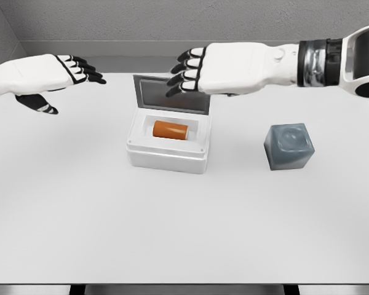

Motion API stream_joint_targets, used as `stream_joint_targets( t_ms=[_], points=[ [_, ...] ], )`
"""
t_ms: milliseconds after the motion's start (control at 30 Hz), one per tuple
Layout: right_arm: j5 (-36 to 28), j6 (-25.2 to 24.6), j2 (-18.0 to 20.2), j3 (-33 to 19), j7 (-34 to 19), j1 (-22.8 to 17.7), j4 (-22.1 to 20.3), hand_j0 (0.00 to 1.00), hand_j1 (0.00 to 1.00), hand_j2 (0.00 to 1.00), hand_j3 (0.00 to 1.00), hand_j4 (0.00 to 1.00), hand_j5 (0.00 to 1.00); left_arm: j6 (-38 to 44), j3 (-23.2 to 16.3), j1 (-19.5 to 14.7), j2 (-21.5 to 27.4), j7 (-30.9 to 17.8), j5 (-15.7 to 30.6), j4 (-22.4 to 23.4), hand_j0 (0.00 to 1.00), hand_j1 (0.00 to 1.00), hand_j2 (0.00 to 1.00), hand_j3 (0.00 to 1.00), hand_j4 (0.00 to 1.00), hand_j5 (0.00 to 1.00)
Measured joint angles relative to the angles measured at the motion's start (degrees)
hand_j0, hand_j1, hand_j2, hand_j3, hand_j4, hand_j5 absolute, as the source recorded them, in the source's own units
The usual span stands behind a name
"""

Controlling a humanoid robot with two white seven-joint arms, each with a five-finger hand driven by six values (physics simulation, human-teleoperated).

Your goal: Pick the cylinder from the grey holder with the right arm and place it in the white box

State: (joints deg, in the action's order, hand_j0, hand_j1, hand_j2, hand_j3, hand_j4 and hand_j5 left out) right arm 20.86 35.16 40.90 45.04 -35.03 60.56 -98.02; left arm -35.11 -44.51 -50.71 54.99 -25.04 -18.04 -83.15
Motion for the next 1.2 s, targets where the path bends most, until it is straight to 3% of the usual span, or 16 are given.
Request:
stream_joint_targets(
  t_ms=[67,167,300,367,467,533,767,1200],
  points=[
    [-5.4,0.0,4.2,-3.6,0.0,-3.2,-1.5,1.00,1.00,1.00,1.00,1.00,1.00,0.0,0.0,-1.5,-1.5,0.0,-1.5,0.1,1.00,1.00,1.00,1.00,1.00,1.00],
    [-13.8,0.1,8.7,-13.4,0.0,-15.7,-2.5,1.00,1.00,1.00,1.00,1.00,1.00,0.0,0.0,-2.3,-3.1,0.0,-2.8,0.5,1.00,1.00,1.00,1.00,1.00,1.00],
    [-26.6,-0.1,10.8,-27.2,0.0,-29.7,-2.9,1.00,1.00,1.00,1.00,1.00,1.00,0.0,0.1,-3.3,-5.1,-0.1,-4.6,2.3,1.00,1.00,1.00,1.00,1.00,1.00],
    [-31.9,-0.1,10.7,-31.1,0.0,-37.3,-2.8,1.00,1.00,1.00,1.00,1.00,1.00,0.0,0.1,-4.2,-5.7,-0.1,-5.1,3.3,1.00,1.00,1.00,1.00,1.00,1.00],
    [-35.7,-0.1,7.1,-36.2,0.0,-50.8,-2.8,1.00,1.00,1.00,1.00,1.00,1.00,0.0,0.1,-5.0,-6.8,-0.1,-5.6,4.6,1.00,1.00,1.00,1.00,1.00,1.00],
    [-36.2,0.1,3.7,-40.2,0.0,-55.6,-2.8,1.00,1.00,1.00,1.00,1.00,1.00,0.0,0.1,-5.1,-7.8,-0.2,-6.3,5.1,1.00,1.00,1.00,1.00,1.00,1.00],
    [-37.4,0.0,-0.4,-47.1,0.0,-61.8,-2.8,1.00,1.00,1.00,1.00,1.00,1.00,0.0,0.0,-7.1,-12.1,-0.2,-9.0,8.8,1.00,1.00,1.00,1.00,1.00,1.00],
    [-37.1,0.0,-1.1,-48.4,0.0,-62.1,-2.5,1.00,1.00,1.00,1.00,1.00,1.00,0.0,-0.3,-7.2,-17.3,-0.2,-11.7,14.5,1.00,1.00,1.00,1.00,1.00,1.00]
  ],
)
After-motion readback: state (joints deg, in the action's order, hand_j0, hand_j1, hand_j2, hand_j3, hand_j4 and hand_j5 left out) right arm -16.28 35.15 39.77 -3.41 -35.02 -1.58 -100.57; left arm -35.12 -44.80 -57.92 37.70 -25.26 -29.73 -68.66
